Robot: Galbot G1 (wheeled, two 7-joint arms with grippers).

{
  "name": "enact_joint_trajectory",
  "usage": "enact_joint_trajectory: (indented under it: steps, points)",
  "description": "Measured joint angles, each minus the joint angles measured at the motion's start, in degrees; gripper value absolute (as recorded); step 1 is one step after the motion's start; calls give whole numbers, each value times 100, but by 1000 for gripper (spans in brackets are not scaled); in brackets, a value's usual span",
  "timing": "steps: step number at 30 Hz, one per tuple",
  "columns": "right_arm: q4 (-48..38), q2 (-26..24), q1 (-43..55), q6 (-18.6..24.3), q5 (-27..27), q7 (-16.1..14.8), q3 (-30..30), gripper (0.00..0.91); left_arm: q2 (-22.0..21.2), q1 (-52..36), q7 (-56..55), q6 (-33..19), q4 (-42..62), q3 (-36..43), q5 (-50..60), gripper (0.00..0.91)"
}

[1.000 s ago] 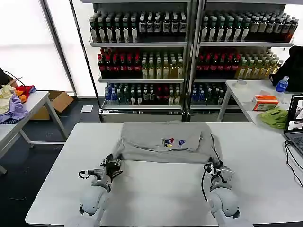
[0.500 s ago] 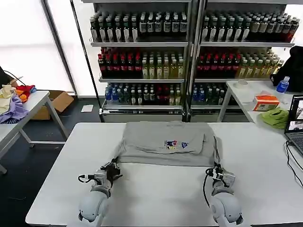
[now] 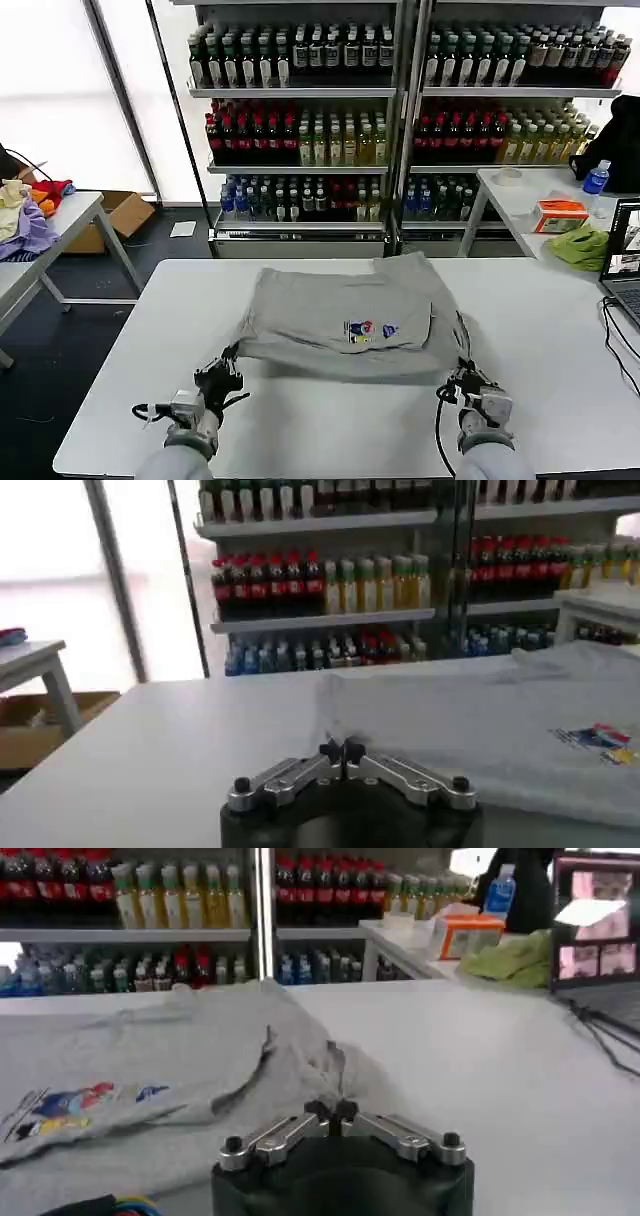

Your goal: Fold and organize the clothes.

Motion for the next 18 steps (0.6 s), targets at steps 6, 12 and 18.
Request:
enact_joint_trajectory:
  steps: [6, 12, 18]
  points:
    - [274, -61, -667, 44, -95, 110, 153, 181, 90, 832, -219, -34, -414, 39, 45, 10]
    - [519, -44, -1074, 107, -255, 138, 211, 907, 27, 1276, -441, -22, -567, 147, 26, 907]
    - [842, -19, -1381, 110, -330, 205, 261, 907, -52, 1534, -540, 70, -783, 286, -6, 907]
